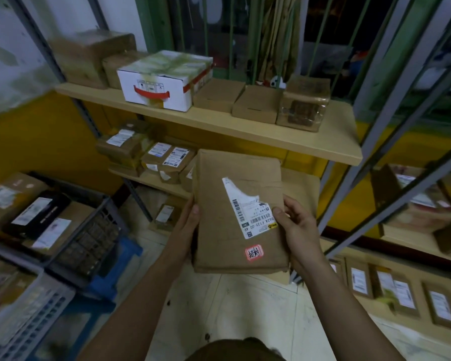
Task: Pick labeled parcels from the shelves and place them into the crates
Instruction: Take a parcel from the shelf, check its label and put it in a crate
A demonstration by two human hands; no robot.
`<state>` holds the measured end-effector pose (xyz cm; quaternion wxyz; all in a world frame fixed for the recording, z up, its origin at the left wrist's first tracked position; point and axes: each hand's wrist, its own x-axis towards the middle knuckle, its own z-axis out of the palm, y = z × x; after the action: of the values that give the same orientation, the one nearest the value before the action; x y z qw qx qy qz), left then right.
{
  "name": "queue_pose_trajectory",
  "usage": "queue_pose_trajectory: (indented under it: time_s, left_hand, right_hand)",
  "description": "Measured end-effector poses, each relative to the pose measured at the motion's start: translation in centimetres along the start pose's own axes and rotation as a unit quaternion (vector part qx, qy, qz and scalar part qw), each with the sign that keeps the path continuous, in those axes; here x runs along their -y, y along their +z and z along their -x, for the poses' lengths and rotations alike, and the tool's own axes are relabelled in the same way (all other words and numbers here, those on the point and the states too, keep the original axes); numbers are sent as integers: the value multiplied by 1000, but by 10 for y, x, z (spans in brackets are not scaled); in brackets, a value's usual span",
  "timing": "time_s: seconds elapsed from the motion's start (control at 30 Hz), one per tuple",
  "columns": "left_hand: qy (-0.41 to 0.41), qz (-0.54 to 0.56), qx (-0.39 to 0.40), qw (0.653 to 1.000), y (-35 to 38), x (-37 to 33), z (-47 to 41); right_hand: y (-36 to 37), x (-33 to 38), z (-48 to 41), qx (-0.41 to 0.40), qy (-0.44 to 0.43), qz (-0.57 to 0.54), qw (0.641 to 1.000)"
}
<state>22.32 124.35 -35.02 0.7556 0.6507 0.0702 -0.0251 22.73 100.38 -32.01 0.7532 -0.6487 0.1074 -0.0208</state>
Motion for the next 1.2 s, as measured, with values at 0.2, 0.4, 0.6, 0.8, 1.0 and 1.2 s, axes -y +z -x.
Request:
queue_pose_trajectory:
  time_s: [0.2,0.4,0.6,0.8,1.0,1.2]
  left_hand:
    - [-17,44,14,999,-11,-3,6]
    - [-65,68,-28,995,-62,-3,22]
    - [-67,53,-126,988,-160,-4,62]
    - [-42,83,-262,961,-235,-2,113]
    - [-55,134,-422,895,-290,10,152]
    - [-5,190,-522,832,-352,14,154]
  right_hand:
    - [21,7,8,15,-20,14,1000]
    - [77,0,15,69,-60,105,990]
    - [176,-18,27,196,-69,136,969]
    - [271,-41,47,330,-107,166,923]
    - [357,-78,62,433,-95,178,879]
    - [440,-110,64,442,-62,181,876]
